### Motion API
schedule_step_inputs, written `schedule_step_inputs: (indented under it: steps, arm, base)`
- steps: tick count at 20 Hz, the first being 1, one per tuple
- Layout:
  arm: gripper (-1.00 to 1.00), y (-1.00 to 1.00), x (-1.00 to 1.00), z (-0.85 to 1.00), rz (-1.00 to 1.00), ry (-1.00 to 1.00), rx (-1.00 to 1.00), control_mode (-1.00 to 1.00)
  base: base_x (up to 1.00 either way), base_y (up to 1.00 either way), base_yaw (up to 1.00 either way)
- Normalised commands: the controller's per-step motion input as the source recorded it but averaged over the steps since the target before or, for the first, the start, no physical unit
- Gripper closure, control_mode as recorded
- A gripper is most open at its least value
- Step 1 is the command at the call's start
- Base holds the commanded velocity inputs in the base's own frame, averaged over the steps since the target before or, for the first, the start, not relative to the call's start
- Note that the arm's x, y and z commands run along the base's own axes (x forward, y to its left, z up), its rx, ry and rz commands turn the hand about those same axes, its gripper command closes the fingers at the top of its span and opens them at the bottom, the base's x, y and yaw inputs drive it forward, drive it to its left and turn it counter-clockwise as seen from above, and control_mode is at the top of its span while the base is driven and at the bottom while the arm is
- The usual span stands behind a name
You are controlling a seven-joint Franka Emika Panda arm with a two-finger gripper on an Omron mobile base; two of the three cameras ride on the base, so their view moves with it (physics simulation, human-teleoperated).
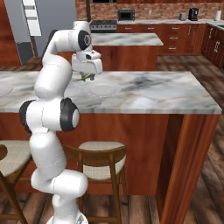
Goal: Transport the fish and lime to the fridge. Place the fish on the rack containing meat and place the lime on the rack containing the vegetable, ensuring meats and vegetables are on different racks.
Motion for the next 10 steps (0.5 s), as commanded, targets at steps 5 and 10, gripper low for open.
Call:
schedule_step_inputs:
  steps: [5, 10]
  arm:
    - [1.00, 0.03, -1.00, 0.28, 0.02, -0.24, -0.01, -1.00]
    - [1.00, 0.00, -1.00, 0.37, 0.00, -0.17, 0.01, -1.00]
  base:
    - [0.00, 0.00, 0.00]
    - [0.00, 0.00, 0.00]
